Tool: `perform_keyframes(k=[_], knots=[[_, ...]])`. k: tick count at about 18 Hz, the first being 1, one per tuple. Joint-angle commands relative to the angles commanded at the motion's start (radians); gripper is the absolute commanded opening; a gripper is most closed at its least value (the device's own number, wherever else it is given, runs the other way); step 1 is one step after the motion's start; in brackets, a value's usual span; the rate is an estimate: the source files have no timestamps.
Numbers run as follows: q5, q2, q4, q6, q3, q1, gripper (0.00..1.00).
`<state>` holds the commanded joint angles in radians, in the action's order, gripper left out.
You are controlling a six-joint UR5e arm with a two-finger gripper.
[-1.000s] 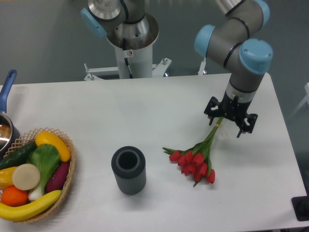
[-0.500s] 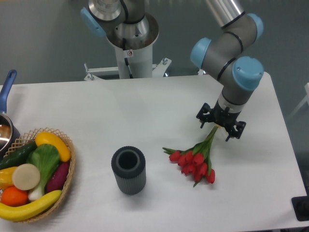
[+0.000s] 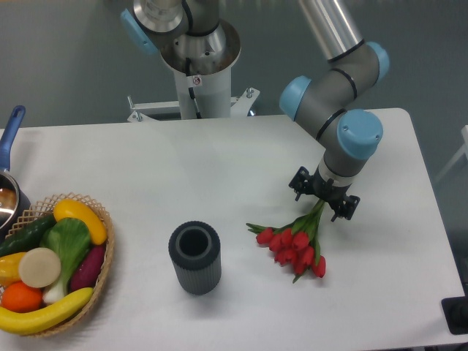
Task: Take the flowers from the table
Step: 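Lower the gripper onto the stems and close it around them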
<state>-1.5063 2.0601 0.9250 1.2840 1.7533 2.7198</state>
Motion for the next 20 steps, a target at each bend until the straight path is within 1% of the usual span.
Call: perform_keyframes(k=[2,5,7,9,11,12,15,18,20], knots=[[-0.002,0.002,-0.002,0.0,0.0,-0.011,0.98],[-0.002,0.005,-0.009,0.0,-0.002,-0.012,0.79],[-0.002,0.006,-0.014,-0.002,-0.002,-0.014,0.64],[-0.002,0.005,-0.017,-0.002,0.0,-0.014,0.53],[-0.002,0.005,-0.018,-0.023,-0.002,-0.014,0.41],[0.0,0.006,-0.018,-0.031,-0.002,-0.014,0.37],[0.0,0.008,-0.023,-0.025,-0.005,-0.014,0.3],[0.0,0.008,-0.022,-0.026,-0.012,-0.015,0.19],[0.0,0.008,-0.022,-0.026,-0.018,-0.017,0.18]])
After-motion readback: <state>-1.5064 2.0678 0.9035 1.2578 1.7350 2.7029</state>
